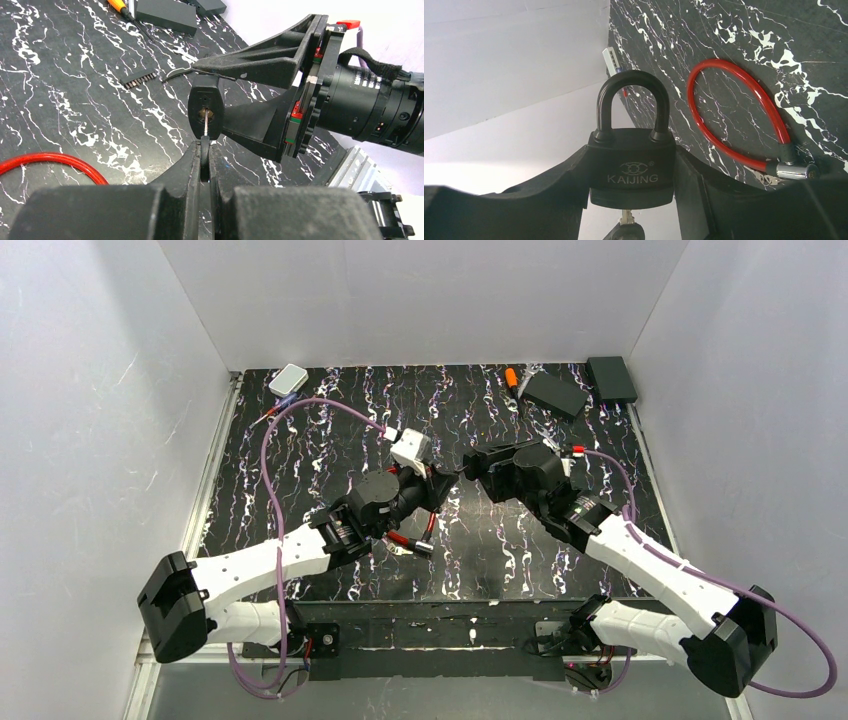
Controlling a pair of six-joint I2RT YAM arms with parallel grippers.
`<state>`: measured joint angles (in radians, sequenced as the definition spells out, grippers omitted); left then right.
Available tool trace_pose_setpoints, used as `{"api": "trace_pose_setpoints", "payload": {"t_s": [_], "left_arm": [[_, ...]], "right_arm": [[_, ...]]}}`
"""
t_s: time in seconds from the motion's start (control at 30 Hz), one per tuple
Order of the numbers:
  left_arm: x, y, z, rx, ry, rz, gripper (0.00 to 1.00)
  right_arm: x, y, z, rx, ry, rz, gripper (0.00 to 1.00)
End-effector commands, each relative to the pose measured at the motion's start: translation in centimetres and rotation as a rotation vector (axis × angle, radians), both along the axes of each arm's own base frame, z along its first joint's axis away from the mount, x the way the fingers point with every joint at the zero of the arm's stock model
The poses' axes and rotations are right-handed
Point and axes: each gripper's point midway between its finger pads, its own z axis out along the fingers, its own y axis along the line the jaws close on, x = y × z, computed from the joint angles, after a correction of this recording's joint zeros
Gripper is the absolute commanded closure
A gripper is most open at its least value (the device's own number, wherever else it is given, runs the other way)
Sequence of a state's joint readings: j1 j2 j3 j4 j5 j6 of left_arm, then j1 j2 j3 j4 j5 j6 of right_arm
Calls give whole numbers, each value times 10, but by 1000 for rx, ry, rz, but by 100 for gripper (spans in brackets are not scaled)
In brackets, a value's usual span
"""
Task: Unlock with the key
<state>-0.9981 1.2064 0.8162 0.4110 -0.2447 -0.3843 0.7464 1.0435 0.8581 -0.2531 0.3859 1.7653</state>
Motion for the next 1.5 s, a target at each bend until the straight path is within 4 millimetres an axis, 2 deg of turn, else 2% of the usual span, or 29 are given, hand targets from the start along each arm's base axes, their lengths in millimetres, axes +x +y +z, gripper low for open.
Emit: {"api": "trace_pose_setpoints", "payload": {"t_s": [0.0, 0.07, 0.13, 0.27, 0.4, 0.5, 0.57, 0.73, 0.9, 1.0, 1.2, 1.3, 1.47], "left_arm": [[5, -6, 16, -30, -26, 7, 100], [5, -7, 15, -90, 44, 34, 100], [6, -9, 10, -201, 208, 99, 100], [4, -13, 7, -249, 287, 109, 100], [5, -15, 9, -167, 209, 70, 100], [3, -22, 10, -28, 47, -32, 100], [4, -20, 7, 24, 0, -44, 100], [1, -22, 12, 18, -16, -69, 100], [0, -28, 7, 10, 2, -89, 100], [-2, -25, 11, 28, -30, -98, 100], [2, -10, 23, 105, -149, -76, 100], [3, -6, 19, 120, -143, -61, 100], [0, -3, 19, -59, 71, 29, 100]], "right_arm": [[-8, 24, 72, 148, -130, 101, 99], [-9, 25, 72, 158, -132, 108, 99], [-9, 22, 77, 180, -148, 95, 99], [-9, 16, 80, 194, -152, 67, 99], [-11, 14, 80, 184, -135, 66, 99], [-13, 14, 82, 186, -134, 71, 99], [-13, 14, 83, 184, -131, 71, 99], [-14, 17, 86, 206, -135, 85, 99], [-14, 21, 93, 202, -146, 105, 99], [-14, 22, 97, 163, -152, 121, 99], [-18, 33, 92, 129, -111, 182, 99], [-18, 38, 93, 131, -105, 199, 99], [-13, 31, 111, 183, -215, 160, 99]]}}
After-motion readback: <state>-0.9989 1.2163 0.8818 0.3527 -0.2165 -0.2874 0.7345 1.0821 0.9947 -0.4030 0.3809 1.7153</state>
